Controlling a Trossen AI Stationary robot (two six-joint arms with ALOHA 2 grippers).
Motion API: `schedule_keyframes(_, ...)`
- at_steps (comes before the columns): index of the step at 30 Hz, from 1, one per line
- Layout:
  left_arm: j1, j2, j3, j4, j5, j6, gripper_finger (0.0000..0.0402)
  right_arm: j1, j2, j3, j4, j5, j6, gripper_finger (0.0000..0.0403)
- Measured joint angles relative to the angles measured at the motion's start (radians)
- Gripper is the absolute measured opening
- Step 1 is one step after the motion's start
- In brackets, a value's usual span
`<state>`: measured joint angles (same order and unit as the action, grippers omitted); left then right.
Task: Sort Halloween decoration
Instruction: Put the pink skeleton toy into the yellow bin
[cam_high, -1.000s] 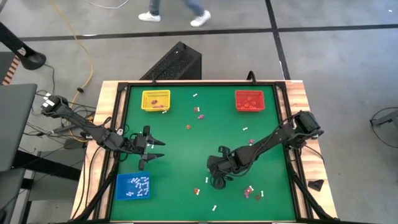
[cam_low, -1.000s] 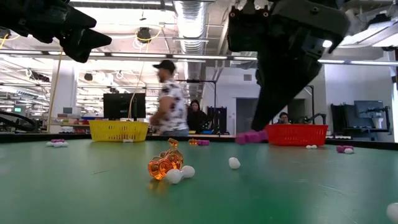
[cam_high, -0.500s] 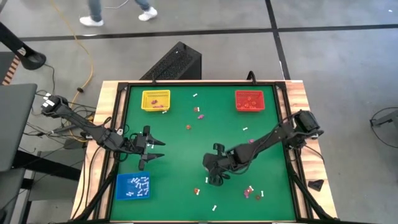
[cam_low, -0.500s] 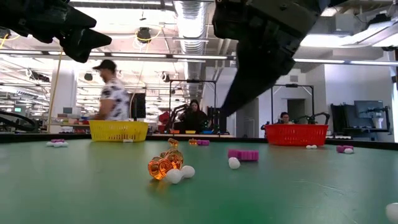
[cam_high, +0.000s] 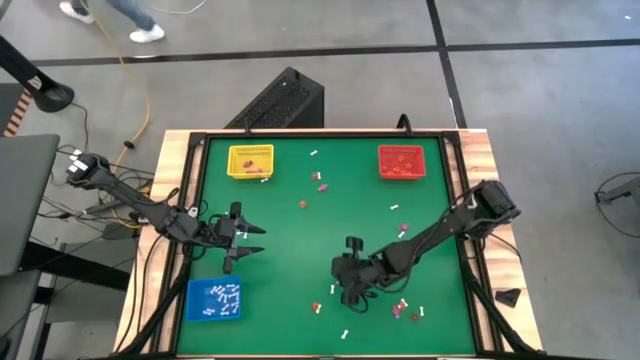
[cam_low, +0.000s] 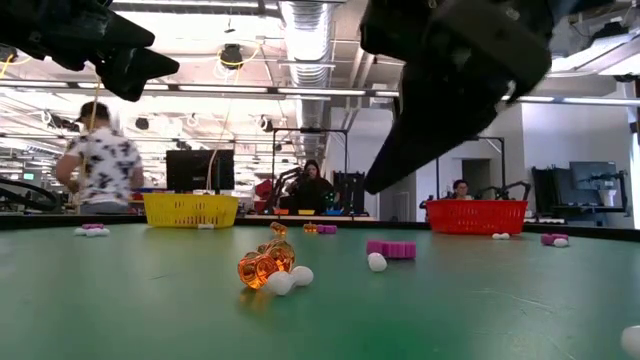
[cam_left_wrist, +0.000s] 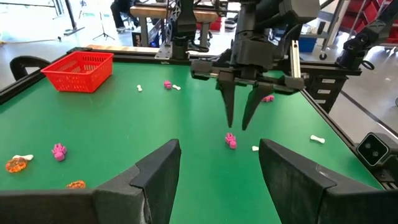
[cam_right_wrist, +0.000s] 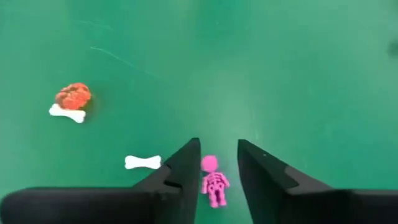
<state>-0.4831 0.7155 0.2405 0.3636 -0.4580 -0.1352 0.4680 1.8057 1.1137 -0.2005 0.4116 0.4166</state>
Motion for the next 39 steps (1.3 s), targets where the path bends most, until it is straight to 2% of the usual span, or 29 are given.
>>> schedule_keyframes(5,0.0,0.0,0.0,0.0,0.0,-0.001,0.0208,0.012,0.0,-0.067,0.148,0.01,-0.06,0.0184)
schedule_keyframes(9,0.0,0.0,0.0,0.0,0.0,-0.002,0.0208,0.013,-0.001,-0.102,0.246,0.011,-0.106,0.0203)
schedule_keyframes(25,0.0,0.0,0.0,0.0,0.0,-0.002,0.0208,0.008,0.0,-0.275,0.557,0.009,-0.183,0.0183)
schedule_keyframes(35,0.0,0.0,0.0,0.0,-0.001,-0.001,0.0208,0.007,0.0,-0.323,0.615,0.009,-0.189,0.0183)
schedule_keyframes(39,0.0,0.0,0.0,0.001,-0.001,-0.001,0.0208,0.002,0.018,-0.343,0.712,0.009,-0.196,0.0183)
